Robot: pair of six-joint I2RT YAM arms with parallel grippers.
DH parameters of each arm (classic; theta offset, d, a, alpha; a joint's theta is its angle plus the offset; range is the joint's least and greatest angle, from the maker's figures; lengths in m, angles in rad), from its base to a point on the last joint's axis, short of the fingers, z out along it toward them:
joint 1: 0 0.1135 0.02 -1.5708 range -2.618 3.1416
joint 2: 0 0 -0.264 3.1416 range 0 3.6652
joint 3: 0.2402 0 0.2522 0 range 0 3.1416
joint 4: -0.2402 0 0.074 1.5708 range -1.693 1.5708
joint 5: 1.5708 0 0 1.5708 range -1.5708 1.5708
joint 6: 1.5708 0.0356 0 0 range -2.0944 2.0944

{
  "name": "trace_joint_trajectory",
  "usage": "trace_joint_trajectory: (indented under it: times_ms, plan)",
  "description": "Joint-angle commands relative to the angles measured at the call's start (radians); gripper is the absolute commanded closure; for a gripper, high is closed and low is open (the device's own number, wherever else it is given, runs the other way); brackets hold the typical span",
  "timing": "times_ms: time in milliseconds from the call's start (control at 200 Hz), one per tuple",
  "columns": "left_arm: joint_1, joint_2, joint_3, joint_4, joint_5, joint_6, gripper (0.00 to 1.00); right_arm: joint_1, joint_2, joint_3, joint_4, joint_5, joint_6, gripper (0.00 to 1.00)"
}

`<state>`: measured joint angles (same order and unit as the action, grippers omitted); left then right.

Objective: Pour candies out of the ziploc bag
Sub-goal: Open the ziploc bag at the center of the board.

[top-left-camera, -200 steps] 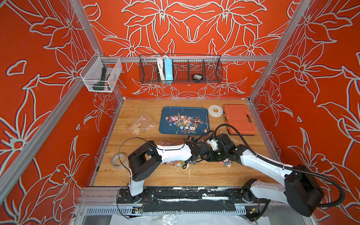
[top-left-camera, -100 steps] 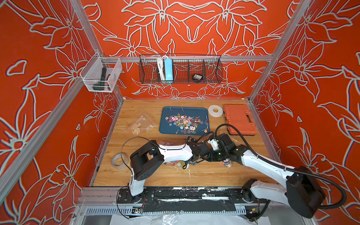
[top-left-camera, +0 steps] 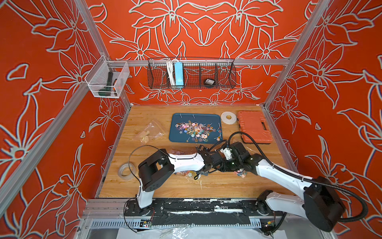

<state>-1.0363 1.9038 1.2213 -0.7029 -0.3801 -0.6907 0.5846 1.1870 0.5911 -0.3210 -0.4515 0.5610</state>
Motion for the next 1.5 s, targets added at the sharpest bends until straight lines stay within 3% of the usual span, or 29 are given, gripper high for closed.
trace_joint_trajectory:
  times_ms: [0, 260, 405, 676, 881, 1491]
  plan:
    - [-0.007, 0.034, 0.010, -0.046, -0.035, -0.019, 0.85, 0.006, -0.012, -0.010, -0.017, 0.012, -0.014, 0.51]
    - [-0.007, 0.055, 0.012, -0.061, -0.052, -0.024, 0.91, 0.007, -0.009, -0.007, -0.015, 0.010, -0.013, 0.51]
    - [-0.007, 0.055, 0.013, -0.064, -0.058, -0.024, 1.00, 0.007, -0.011, -0.007, -0.016, 0.010, -0.016, 0.52]
    - [-0.007, -0.010, 0.024, -0.061, -0.088, -0.017, 1.00, 0.007, -0.011, -0.015, -0.009, 0.011, -0.029, 0.52]
    - [-0.004, -0.079, -0.007, -0.001, -0.061, 0.003, 1.00, 0.006, -0.001, -0.017, 0.045, -0.054, -0.045, 0.53]
    - [0.050, -0.184, -0.157, 0.134, -0.016, 0.038, 1.00, 0.043, 0.280, 0.024, 0.368, -0.263, 0.084, 0.56]
